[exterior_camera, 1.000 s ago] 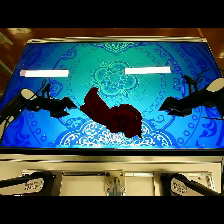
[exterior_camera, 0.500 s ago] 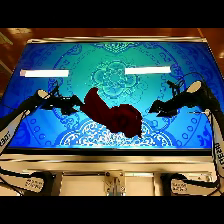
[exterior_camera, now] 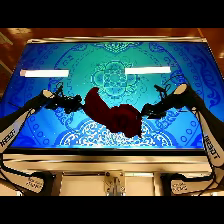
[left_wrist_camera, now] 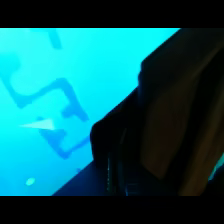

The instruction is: Fold the shirts.

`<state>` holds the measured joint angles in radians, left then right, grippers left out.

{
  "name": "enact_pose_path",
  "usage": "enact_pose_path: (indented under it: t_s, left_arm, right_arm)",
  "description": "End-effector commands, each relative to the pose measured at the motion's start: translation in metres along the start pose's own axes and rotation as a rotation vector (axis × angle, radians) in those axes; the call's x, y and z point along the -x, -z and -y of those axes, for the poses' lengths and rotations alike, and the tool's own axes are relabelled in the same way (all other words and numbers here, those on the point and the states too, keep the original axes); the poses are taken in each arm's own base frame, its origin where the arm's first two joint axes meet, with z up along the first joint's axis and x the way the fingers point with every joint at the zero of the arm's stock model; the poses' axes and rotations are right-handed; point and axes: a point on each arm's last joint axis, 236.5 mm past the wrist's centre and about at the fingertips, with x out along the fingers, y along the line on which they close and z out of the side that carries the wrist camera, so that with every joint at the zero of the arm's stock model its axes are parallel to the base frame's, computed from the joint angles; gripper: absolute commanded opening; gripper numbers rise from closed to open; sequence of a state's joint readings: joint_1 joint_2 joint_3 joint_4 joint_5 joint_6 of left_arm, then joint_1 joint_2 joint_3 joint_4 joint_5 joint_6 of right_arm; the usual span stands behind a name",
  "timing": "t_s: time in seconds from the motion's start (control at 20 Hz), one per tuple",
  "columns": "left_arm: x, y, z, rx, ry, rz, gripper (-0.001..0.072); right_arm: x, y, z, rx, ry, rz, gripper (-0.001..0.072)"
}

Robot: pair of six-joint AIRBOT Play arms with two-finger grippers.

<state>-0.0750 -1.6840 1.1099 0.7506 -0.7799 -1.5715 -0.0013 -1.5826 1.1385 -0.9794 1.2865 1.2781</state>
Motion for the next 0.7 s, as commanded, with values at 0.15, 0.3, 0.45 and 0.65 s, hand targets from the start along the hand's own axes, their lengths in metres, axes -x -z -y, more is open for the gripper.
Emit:
enact_pose_path:
  t_s: [0.15,0.3,0.45,0.65]
  left_arm:
    - [0.027,-0.010,0.028,-0.152,0.039,0.034,0.0042]
    - [0.062,-0.023,0.064,-0.291,0.075,0.120,0.0041]
    - [0.147,-0.043,0.129,-0.515,0.101,0.321,0.0040]
    - [0.314,-0.027,0.223,-0.744,0.194,0.672,0.0041]
  right_arm:
    - [-0.056,0.019,-0.017,0.062,-0.008,-0.143,0.0444]
    - [-0.051,0.020,-0.033,0.116,-0.059,-0.145,0.0063]
    - [0.000,0.001,-0.049,0.217,-0.068,-0.051,0.0063]
    - [0.146,-0.033,-0.110,0.399,-0.020,0.320,0.0063]
